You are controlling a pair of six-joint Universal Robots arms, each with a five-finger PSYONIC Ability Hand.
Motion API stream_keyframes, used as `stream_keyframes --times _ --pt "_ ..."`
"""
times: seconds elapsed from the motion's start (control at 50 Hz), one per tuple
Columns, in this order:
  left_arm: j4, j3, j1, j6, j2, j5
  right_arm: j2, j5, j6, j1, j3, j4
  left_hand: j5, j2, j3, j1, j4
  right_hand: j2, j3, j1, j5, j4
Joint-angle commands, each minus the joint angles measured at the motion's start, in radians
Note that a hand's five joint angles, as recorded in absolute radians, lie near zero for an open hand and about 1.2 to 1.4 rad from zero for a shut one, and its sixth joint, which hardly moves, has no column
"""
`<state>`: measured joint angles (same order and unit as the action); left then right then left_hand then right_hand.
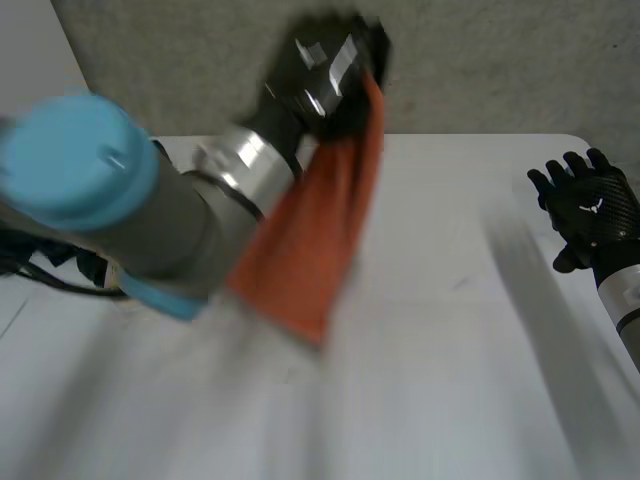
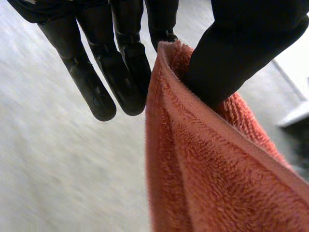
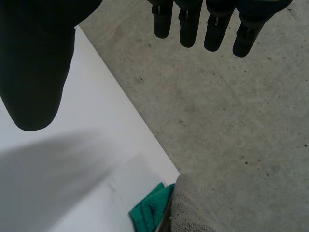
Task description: Fold the laundry.
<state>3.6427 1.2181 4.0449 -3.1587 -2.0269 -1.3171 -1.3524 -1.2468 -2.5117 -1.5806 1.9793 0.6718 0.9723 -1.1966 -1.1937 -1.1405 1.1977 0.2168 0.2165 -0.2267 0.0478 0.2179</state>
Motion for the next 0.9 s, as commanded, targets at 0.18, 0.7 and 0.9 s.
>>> stream_keyframes --times 0.18,0.7,0.9 --pt "-0.271 0.107 -0.078 -0.001 -0.015 -0.023 0.001 0.006 -0.003 -0.006 -0.04 -0.164 -0.692 0.742 0.739 0.686 -0.743 -0.042 -0.042 0.052 -0.048 -0.043" --pt "-0.265 0.434 0.063 -0.175 0.037 -0.157 0.021 0.014 -0.05 -0.265 -0.195 -0.62 -0.593 0.643 0.64 0.586 -0.644 -0.042 -0.042 0.052 -0.048 -0.043" --pt "-0.177 0.261 -0.004 -0.192 -0.177 -0.209 0.035 -0.04 -0.055 -0.285 -0.103 -0.472 -0.558 0.607 0.604 0.551 -0.608 -0.042 -0.042 0.052 -0.048 -0.043"
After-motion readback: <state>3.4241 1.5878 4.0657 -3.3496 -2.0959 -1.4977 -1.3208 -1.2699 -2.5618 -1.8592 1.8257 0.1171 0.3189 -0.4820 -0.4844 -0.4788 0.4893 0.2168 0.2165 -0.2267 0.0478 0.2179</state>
